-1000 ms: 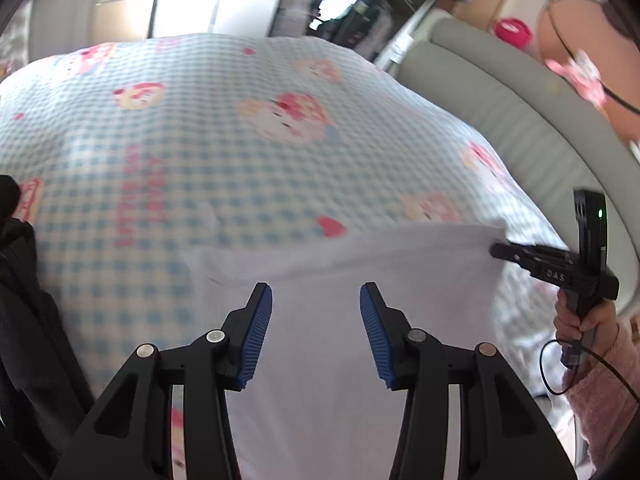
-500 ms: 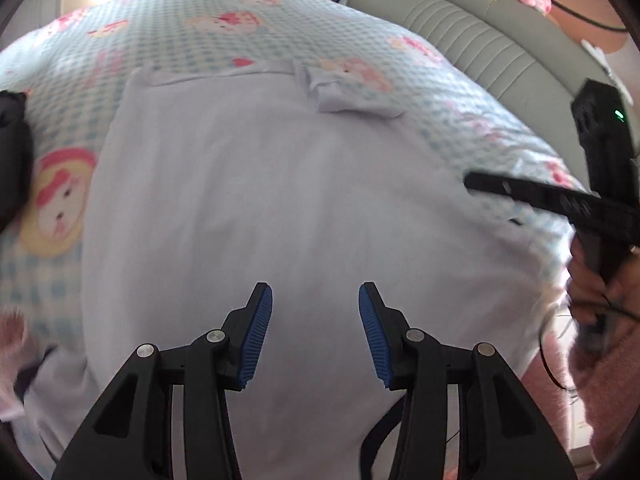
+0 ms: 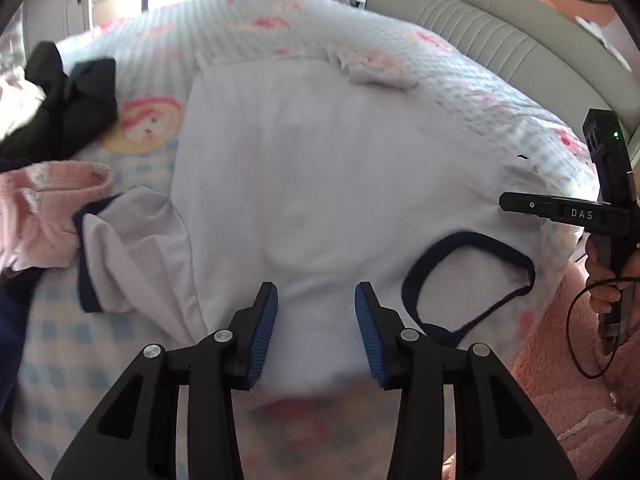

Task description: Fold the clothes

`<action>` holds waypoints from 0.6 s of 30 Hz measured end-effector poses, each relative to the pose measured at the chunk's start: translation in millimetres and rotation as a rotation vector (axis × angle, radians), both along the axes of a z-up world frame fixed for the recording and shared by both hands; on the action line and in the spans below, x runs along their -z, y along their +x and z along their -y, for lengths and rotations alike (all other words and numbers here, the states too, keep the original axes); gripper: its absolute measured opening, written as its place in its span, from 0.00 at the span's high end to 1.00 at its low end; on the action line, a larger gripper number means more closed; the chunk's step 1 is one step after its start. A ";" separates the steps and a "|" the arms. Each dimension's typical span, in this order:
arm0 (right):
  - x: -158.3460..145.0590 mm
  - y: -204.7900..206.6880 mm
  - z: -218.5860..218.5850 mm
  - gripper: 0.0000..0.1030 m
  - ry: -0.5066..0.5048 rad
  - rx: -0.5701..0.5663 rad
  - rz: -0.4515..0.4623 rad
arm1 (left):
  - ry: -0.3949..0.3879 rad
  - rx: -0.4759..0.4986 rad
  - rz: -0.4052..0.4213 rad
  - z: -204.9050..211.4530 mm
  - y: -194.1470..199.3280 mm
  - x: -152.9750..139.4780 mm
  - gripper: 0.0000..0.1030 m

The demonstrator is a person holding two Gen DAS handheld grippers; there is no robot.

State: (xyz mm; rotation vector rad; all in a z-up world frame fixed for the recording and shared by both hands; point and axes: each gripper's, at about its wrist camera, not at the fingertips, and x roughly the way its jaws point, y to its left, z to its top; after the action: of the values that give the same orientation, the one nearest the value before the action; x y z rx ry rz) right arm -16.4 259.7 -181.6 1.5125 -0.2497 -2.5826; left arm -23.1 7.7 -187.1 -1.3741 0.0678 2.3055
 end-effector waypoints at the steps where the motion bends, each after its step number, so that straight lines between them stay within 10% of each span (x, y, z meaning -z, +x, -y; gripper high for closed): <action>1: 5.9 1.0 0.7 0.79 0.022 0.006 0.018 | -0.003 0.003 -0.007 1.6 6.7 0.6 0.59; 10: -3.4 -0.7 -12.0 0.79 0.031 -0.005 0.095 | 0.202 0.036 0.003 34.8 19.5 -12.7 0.59; 18: -36.9 -37.2 -17.1 0.62 -0.008 -0.017 -0.013 | 0.211 0.014 0.010 6.6 -27.8 -23.3 0.57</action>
State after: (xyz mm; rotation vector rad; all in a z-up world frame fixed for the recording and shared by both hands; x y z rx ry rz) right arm -53.6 276.8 -144.6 1.4875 -0.2453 -2.5748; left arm -50.9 1.1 -163.8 -1.2741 -0.1648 2.2219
